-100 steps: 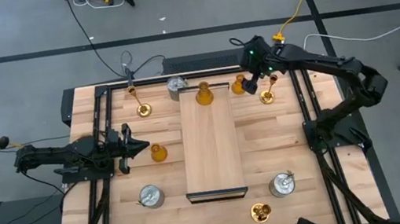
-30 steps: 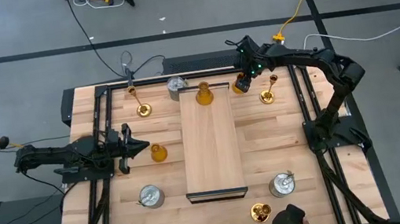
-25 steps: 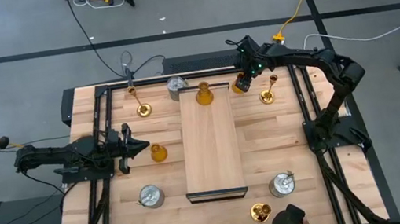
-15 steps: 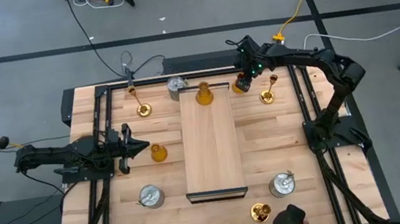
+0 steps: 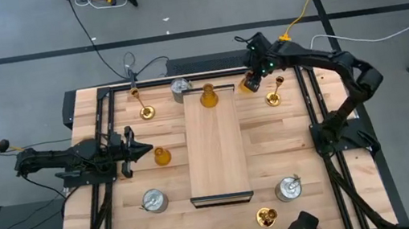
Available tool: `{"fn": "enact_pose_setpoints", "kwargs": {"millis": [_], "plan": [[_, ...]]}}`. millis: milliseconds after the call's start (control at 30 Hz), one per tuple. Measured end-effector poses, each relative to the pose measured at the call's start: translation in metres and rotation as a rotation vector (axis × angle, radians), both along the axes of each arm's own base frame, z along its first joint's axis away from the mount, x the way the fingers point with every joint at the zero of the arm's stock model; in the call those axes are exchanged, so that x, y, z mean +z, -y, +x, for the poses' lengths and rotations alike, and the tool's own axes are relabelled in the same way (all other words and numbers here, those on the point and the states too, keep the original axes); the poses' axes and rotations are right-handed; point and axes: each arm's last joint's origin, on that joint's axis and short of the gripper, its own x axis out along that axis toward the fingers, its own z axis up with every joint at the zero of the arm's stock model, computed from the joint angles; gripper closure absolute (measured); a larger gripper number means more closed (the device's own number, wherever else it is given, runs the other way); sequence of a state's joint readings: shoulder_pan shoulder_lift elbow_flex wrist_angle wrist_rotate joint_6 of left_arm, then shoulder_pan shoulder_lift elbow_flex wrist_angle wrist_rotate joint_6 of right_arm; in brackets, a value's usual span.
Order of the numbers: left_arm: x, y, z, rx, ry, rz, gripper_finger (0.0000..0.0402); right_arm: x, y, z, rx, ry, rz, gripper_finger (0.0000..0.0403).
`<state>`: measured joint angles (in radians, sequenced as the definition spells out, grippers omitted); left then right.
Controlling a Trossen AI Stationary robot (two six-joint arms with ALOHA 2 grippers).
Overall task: Pick & Place candle stick holders
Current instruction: Put the top right glass candle holder on the shelf aligned with the other glass candle holder
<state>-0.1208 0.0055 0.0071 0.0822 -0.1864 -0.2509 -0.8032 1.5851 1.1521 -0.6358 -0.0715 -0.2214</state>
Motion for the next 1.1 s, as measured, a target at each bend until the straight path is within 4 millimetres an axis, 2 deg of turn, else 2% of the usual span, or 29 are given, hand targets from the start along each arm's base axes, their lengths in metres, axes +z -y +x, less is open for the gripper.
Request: {"fn": "enact_pose_setpoints", "kwargs": {"millis": [367,533,700,1100], "plan": [[0.000,0.000,0.000,0.000,0.001,0.000,0.0392,0.072,-0.017,-0.011,0.013,-0.014,0.008,0.0226],[0.000,0.000,0.000,0.000,0.001,0.000,0.0392,0.094,-0.027,-0.008,0.045,-0.023,0.017,0.0226],[0.000,0.000,0.000,0.000,0.001,0.000,0.0392,0.103,-0.040,-0.003,0.088,-0.047,0.040,0.0227],[0.000,0.000,0.000,0.000,0.000,0.000,0.0392,0.109,-0.079,0.012,0.229,-0.072,0.055,0.0228]]}}
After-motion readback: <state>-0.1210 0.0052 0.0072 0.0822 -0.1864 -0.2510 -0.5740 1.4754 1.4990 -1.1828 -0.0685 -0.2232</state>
